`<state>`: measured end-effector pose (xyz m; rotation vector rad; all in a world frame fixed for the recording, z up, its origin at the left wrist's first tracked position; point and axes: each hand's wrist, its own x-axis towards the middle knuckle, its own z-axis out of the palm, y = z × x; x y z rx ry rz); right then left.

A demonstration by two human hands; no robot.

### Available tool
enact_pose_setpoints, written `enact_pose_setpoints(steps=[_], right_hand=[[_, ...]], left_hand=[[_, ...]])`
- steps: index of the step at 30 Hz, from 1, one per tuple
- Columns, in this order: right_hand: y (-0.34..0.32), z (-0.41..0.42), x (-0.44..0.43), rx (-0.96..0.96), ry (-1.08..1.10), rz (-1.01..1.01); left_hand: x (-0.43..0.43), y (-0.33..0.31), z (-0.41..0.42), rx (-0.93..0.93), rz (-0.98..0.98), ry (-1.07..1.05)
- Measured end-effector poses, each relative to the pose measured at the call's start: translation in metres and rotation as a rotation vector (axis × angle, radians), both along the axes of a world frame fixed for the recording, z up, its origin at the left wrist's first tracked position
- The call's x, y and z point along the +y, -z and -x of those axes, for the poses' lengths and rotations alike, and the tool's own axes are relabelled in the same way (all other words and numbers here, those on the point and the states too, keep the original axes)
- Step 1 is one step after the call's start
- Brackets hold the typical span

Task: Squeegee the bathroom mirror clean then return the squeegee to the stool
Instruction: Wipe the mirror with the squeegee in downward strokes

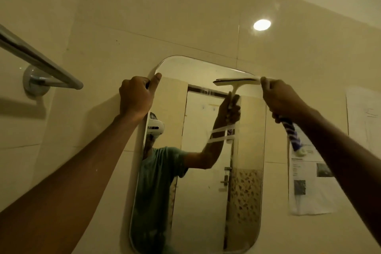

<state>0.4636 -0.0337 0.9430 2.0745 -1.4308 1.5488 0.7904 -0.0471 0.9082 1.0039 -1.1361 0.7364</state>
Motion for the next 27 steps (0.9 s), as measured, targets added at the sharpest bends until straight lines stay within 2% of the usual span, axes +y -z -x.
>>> enact_pose_setpoints(steps=[5, 7, 9, 14, 16, 18, 20, 23, 25, 27], right_hand=[[0.131, 0.006, 0.001, -0.017, -0.034, -0.212], [0.158, 0.011, 0.018, 0.001, -0.039, -0.311], [0.138, 0.014, 0.025, 0.024, -0.010, -0.327], [0.008, 0.004, 0.014, -0.037, 0.070, -0.079], [-0.008, 0.000, 0.003, -0.075, 0.042, -0.053], [0.017, -0.001, -0.005, -0.088, 0.036, -0.064], [0.073, 0.002, -0.009, -0.080, 0.009, -0.104], [0.155, 0.007, 0.008, -0.085, -0.020, -0.304], [0.158, 0.008, 0.024, -0.051, 0.003, -0.381], [0.121, 0.006, 0.029, -0.020, 0.032, -0.305]], left_hand=[[0.001, 0.001, 0.003, 0.017, -0.013, 0.012], [0.003, 0.002, 0.005, 0.024, -0.013, 0.007], [0.004, 0.002, 0.005, 0.024, -0.008, 0.006], [0.003, 0.003, 0.002, 0.005, 0.005, 0.008], [0.003, 0.002, 0.002, 0.011, -0.004, 0.000], [0.001, 0.001, 0.001, 0.013, -0.010, 0.003], [0.000, 0.001, 0.001, 0.010, -0.008, 0.016], [0.001, 0.002, 0.002, 0.019, 0.001, 0.025], [0.004, 0.002, 0.004, 0.018, 0.000, 0.017], [0.006, 0.003, 0.003, 0.005, 0.002, 0.012]])
